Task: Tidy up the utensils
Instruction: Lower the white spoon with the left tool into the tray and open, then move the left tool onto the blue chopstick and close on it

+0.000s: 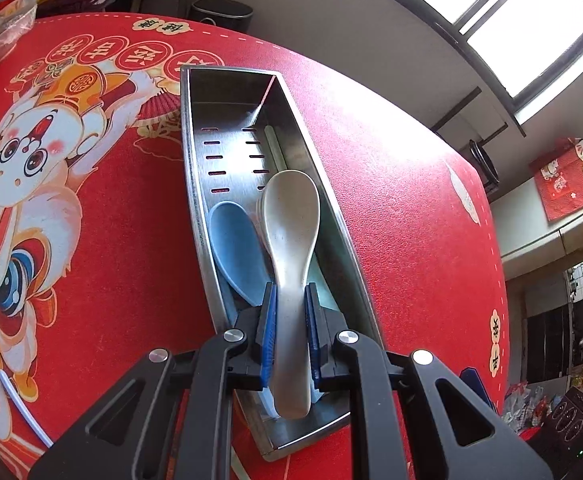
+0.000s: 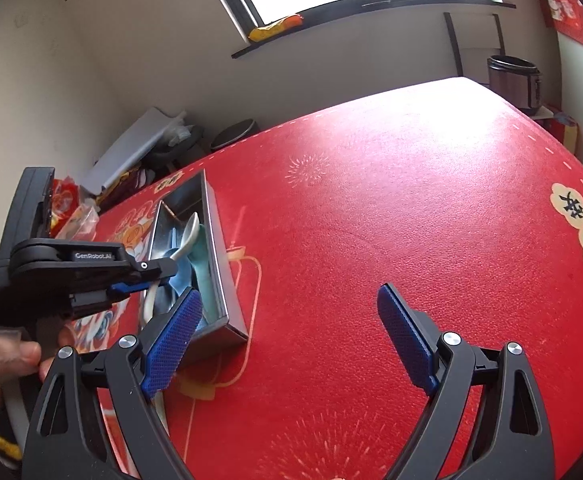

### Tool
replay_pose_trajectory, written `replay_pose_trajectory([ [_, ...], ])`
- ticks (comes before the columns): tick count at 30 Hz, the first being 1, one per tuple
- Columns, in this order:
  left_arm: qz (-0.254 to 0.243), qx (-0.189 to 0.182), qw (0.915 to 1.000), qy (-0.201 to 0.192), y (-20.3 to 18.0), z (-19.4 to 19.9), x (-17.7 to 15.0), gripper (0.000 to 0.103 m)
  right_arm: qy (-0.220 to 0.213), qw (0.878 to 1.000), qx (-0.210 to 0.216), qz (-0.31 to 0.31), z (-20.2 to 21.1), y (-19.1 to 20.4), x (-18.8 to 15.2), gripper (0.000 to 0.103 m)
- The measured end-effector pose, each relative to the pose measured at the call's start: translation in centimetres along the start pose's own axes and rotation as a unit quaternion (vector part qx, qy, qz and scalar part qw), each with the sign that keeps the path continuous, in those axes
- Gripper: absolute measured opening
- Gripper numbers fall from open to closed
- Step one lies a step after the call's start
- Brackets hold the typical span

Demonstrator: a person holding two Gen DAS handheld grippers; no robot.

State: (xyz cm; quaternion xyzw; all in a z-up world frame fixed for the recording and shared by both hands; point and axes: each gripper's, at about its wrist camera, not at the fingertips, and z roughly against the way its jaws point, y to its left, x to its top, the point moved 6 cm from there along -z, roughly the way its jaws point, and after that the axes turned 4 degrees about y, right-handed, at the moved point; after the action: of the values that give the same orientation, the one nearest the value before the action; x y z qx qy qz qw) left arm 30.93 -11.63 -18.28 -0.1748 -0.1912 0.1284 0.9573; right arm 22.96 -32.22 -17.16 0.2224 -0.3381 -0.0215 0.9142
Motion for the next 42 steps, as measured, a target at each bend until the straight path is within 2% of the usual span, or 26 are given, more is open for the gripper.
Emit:
replay_pose_trajectory([
  [6, 0.000, -0.003, 0.9999, 0.012, -0.8, -0.9, 0.2, 0.014, 0.007, 1.000, 0.006, 0.006, -0.1, 0.4, -0.3, 0.086],
  [11, -0.007, -0.032, 0.9993, 0.017, -1.4, -0.6, 0.1, 0.019, 0.013, 1.000, 0.003, 0.011, -0.3, 0.6, -0.5, 0.086],
  [13, -0.012, -0.049, 0.9986, 0.016, -1.8, -0.3, 0.0, 0.023, 0.011, 1.000, 0.002, 0.008, -0.3, 0.5, -0.4, 0.086],
  [18, -0.034, -0.069, 0.9970, -0.003, -1.5, 2.0, 0.2, 0.040, 0.008, 1.000, 0.000, 0.007, -0.2, 0.4, -0.4, 0.086],
  [24, -0.077, -0.043, 0.9954, -0.039, 1.2, 5.5, -1.0, 0.049, 0.001, 0.999, 0.009, 0.031, -0.2, 1.5, -0.8, 0.086],
  [30, -0.106, -0.014, 0.9926, -0.057, 6.0, 8.6, -4.2, 0.055, -0.006, 0.998, 0.030, 0.058, 0.0, 3.6, -1.5, 0.087],
  [32, -0.117, 0.000, 0.9913, -0.060, 7.7, 9.5, -5.5, 0.057, -0.003, 0.998, 0.025, 0.059, -0.1, 4.1, -1.5, 0.088],
  [38, -0.136, 0.028, 0.9888, -0.054, 11.9, 11.4, -9.2, 0.057, 0.029, 0.996, 0.014, 0.088, -0.2, 6.4, -3.7, 0.088],
  [42, -0.124, 0.012, 0.9913, -0.043, 13.6, 12.0, -11.2, 0.057, 0.061, 0.993, 0.006, 0.104, -0.4, 7.7, -6.4, 0.088],
])
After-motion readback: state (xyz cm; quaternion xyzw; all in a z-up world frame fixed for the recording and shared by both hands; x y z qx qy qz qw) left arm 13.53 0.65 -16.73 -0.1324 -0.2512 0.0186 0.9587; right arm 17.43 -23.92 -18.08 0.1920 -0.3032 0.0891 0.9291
